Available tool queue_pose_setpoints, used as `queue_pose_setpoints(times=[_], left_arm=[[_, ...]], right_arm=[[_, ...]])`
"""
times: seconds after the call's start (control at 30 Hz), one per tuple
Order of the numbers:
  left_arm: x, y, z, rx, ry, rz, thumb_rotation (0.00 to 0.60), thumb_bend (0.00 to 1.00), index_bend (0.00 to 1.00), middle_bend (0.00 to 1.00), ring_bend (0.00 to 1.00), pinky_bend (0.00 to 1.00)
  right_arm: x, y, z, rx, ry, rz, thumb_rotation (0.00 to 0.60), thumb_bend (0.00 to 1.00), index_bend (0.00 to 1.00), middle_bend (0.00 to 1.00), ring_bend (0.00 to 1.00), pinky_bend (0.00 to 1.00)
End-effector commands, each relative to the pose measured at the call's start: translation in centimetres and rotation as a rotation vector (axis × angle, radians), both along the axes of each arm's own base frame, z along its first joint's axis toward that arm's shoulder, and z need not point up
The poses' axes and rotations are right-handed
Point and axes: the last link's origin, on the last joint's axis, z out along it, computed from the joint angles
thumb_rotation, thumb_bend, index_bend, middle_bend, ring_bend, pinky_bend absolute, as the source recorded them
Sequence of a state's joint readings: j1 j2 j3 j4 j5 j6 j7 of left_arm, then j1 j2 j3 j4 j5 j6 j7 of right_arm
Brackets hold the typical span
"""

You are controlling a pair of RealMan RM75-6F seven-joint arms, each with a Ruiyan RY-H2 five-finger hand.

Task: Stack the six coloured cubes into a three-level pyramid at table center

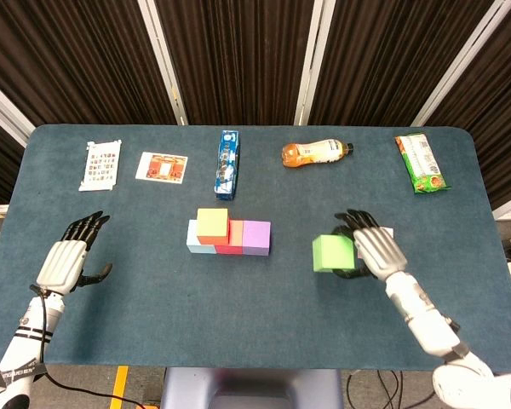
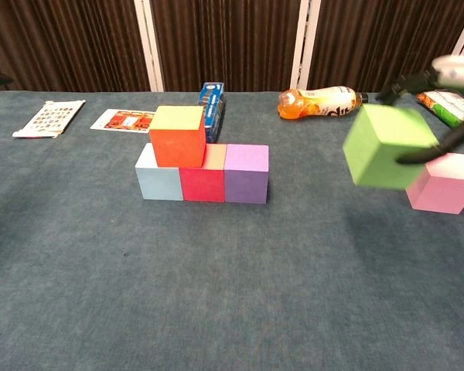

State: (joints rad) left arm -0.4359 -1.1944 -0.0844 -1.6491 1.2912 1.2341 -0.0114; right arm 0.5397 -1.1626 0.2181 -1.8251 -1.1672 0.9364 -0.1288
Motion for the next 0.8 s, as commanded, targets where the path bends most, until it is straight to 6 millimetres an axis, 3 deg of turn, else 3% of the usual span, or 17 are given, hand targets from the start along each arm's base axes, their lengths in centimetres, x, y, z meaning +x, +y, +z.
queue_pose_setpoints(times=[0.03,0.23,0.43,0.8], left_arm=[[0.0,-0.5,0.3,0.020,0.011,-0.012,0.600,0.33,0.05,0.00,0.00,0.08],[-0.3,-1.5,0.3,0.024,0.017,-0.013,0.600,0.33,0.05,0.00,0.00,0.08],[-0.8,-2.0,0.3,0.030,0.005,-0.001,0.600,0.33,0.05,0.00,0.00,0.08],[-1.2,-2.2,0.2,0.025,-0.011,0.003,0.600,0.33,0.05,0.00,0.00,0.08]], right_arm=[[3.9,-2.9,0.7,0.039,-0.049,0.026,0.600,0.30,0.50,0.22,0.08,0.15],[7.7,-6.0,-0.8,0.100,-0.029,0.051,0.600,0.29,0.49,0.22,0.08,0.14],[10.2,-8.1,-3.2,0.131,0.000,0.050,0.600,0.30,0.47,0.21,0.08,0.12],[12.2,-9.4,-6.3,0.139,0.016,0.010,0.600,0.30,0.47,0.21,0.08,0.12]])
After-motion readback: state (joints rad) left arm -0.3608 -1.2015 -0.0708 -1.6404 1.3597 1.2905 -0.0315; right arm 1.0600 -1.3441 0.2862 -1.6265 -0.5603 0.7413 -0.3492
